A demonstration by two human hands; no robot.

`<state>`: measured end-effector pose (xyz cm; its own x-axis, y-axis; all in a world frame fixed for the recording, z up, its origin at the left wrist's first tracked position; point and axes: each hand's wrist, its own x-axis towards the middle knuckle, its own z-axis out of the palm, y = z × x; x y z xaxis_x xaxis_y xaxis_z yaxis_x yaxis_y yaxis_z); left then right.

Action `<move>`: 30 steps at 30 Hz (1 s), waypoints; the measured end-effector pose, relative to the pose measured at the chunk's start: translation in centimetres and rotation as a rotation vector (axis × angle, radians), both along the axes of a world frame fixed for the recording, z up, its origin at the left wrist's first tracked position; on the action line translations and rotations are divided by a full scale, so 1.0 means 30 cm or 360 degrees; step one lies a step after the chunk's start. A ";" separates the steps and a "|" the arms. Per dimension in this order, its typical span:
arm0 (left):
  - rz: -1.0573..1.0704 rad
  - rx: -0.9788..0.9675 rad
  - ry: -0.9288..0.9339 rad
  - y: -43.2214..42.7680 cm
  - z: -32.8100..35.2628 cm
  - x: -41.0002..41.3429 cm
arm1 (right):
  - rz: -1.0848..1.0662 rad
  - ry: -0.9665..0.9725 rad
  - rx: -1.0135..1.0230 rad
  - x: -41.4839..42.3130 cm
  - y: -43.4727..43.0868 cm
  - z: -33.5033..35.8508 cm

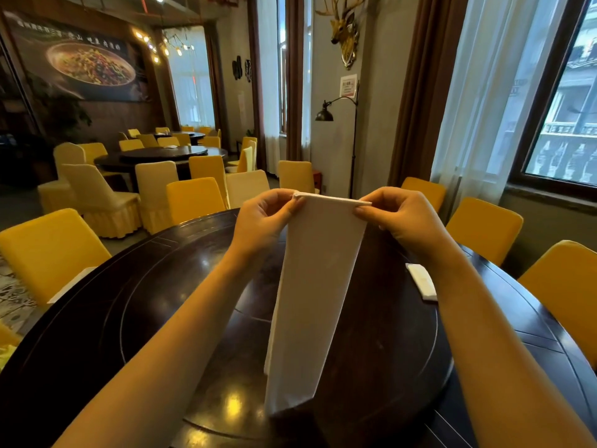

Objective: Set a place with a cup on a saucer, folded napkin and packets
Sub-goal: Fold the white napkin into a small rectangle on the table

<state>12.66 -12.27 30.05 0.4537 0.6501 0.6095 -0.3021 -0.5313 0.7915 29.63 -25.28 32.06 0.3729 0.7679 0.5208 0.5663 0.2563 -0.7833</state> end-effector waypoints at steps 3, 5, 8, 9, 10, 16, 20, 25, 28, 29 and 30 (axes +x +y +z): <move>0.0023 -0.0029 0.0071 0.026 -0.002 0.010 | 0.0026 0.0227 -0.0041 0.008 0.011 -0.007; 0.0040 -0.0073 0.0113 0.041 -0.003 0.020 | 0.0032 0.0348 -0.0048 0.014 0.023 -0.014; 0.0049 -0.0137 0.0206 0.067 -0.007 0.034 | -0.0002 0.0424 -0.0063 0.027 0.049 -0.032; 0.0051 -0.0164 0.0250 0.076 -0.010 0.038 | -0.0012 0.0452 -0.0066 0.031 0.062 -0.039; 0.0042 -0.0203 0.0293 0.086 -0.013 0.044 | -0.0013 0.0499 -0.0065 0.034 0.078 -0.047; -0.0033 -0.0448 0.0477 0.195 -0.053 0.109 | -0.0112 0.0751 -0.0036 0.067 0.228 -0.133; -0.0002 -0.0496 0.0527 0.308 -0.088 0.168 | -0.0230 0.0788 -0.0011 0.103 0.361 -0.204; 0.0037 -0.0268 0.0465 0.411 -0.080 0.207 | -0.0299 0.0639 0.0228 0.133 0.473 -0.228; 0.0001 -0.0097 0.0417 0.420 -0.084 0.183 | -0.0208 0.0547 0.0374 0.128 0.474 -0.257; 0.0000 -0.0058 0.0438 0.414 -0.106 0.164 | -0.0170 0.0535 0.0396 0.119 0.462 -0.281; -0.0003 -0.0032 0.0465 0.403 -0.142 0.141 | -0.0139 0.0522 0.0405 0.107 0.443 -0.314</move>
